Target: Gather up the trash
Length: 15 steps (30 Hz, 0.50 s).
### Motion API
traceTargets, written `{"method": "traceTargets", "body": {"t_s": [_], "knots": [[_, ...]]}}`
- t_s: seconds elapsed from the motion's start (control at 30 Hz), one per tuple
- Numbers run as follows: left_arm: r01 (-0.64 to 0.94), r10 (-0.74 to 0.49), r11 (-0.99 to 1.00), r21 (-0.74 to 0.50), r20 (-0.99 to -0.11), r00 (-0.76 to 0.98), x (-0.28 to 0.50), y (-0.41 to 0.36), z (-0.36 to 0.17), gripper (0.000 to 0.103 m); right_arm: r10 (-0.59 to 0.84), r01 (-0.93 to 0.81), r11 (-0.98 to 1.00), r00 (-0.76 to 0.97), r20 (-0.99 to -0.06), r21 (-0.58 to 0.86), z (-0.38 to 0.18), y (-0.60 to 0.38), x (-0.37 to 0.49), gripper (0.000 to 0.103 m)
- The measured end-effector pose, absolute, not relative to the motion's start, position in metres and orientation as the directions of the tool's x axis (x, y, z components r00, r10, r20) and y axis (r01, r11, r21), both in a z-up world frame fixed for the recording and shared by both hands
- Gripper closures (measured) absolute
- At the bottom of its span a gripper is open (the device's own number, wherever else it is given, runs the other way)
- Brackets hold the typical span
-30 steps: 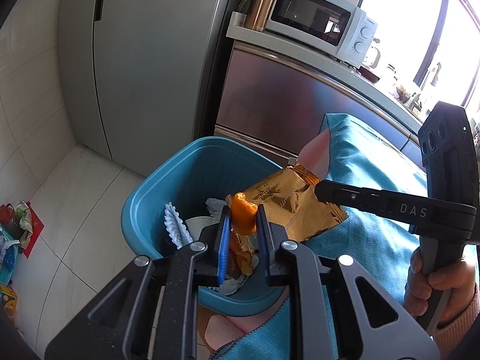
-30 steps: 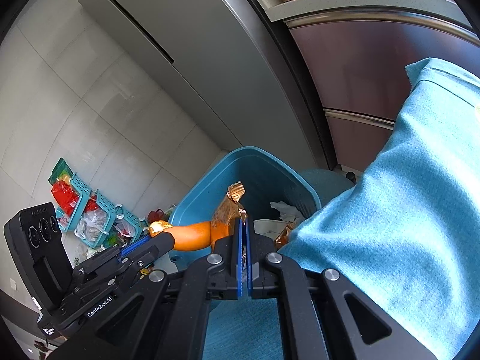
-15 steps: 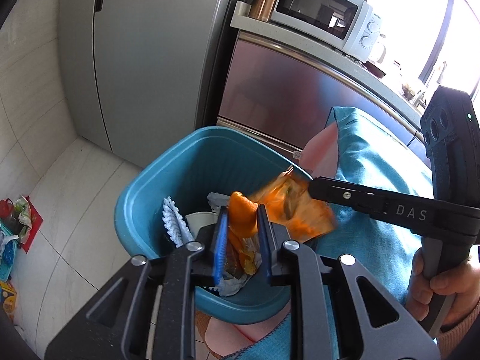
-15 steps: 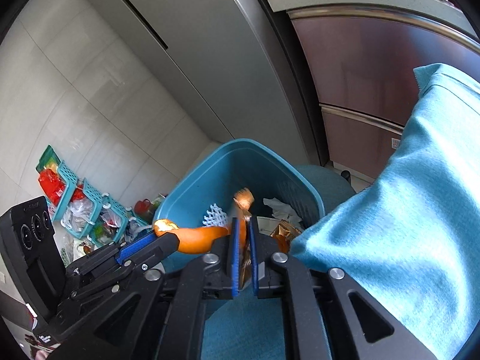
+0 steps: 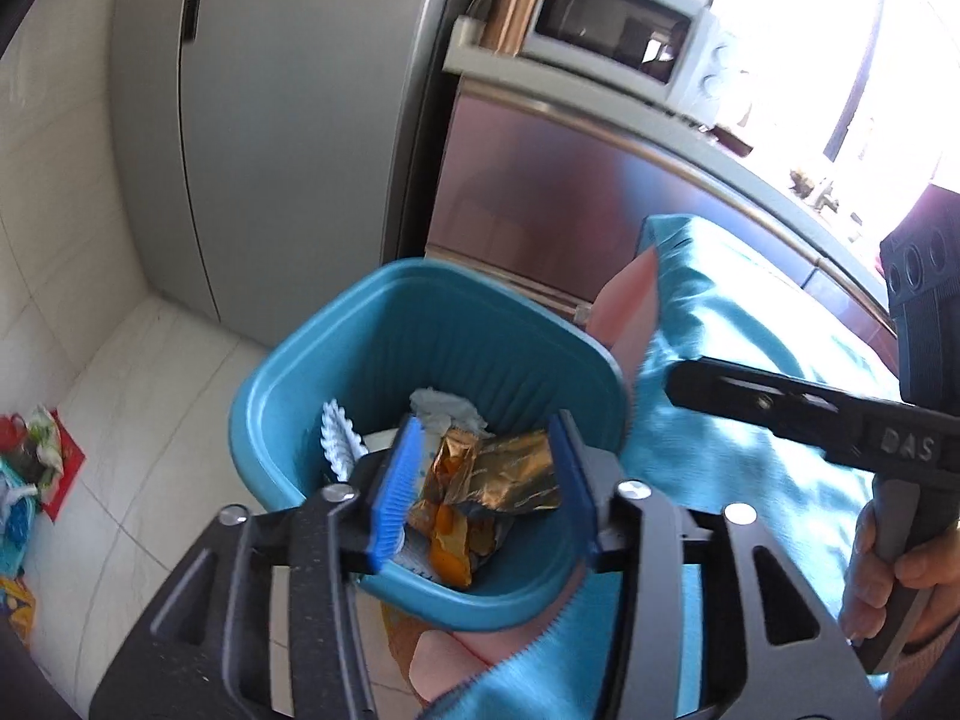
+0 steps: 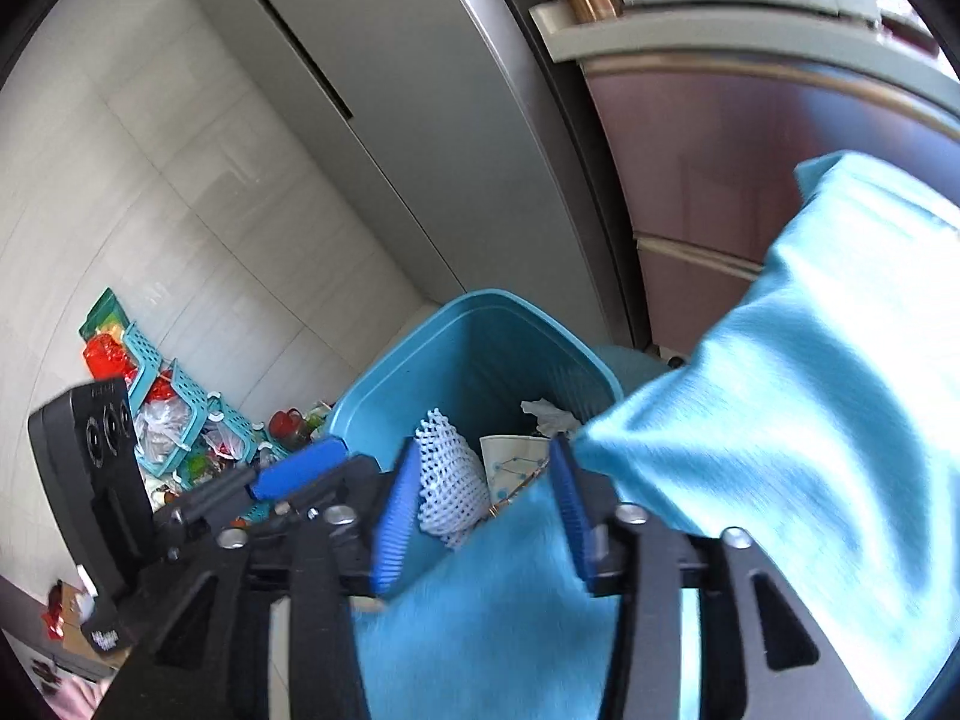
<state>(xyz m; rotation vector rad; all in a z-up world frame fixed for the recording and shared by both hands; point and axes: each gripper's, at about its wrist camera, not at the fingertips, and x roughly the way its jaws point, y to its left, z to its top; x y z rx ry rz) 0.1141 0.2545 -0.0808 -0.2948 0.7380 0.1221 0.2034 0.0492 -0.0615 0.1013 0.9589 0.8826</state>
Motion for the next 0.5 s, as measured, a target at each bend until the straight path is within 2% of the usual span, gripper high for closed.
{"method": "traceTargets", "body": {"t_s": [0.23, 0.3, 0.43, 0.5], "knots": [[-0.113, 0.005, 0.981, -0.156, -0.563, 0.826, 0.076, 0.215, -0.048, 0.013, 0.657, -0.618, 0.718, 0.448, -0.607, 0.32, -0.03, -0.014, 0.154, 0.024], [-0.093, 0.008, 0.986, -0.135, -0.53, 0.848, 0.067, 0.201, -0.039, 0.005, 0.622, -0.598, 0.754, 0.513, -0.592, 0.272, -0.025, -0.031, 0.137, 0.019], [-0.064, -0.003, 0.99, -0.125, -0.476, 0.88, 0.052, 0.173, -0.028, 0.005, 0.533, -0.516, 0.831, 0.634, -0.56, 0.207, -0.02, -0.066, 0.106, 0.009], [-0.067, 0.008, 0.991, -0.114, -0.454, 0.891, 0.048, 0.158, -0.024, 0.005, 0.479, -0.463, 0.868, 0.691, -0.541, 0.177, -0.018, -0.08, 0.093, 0.007]]}}
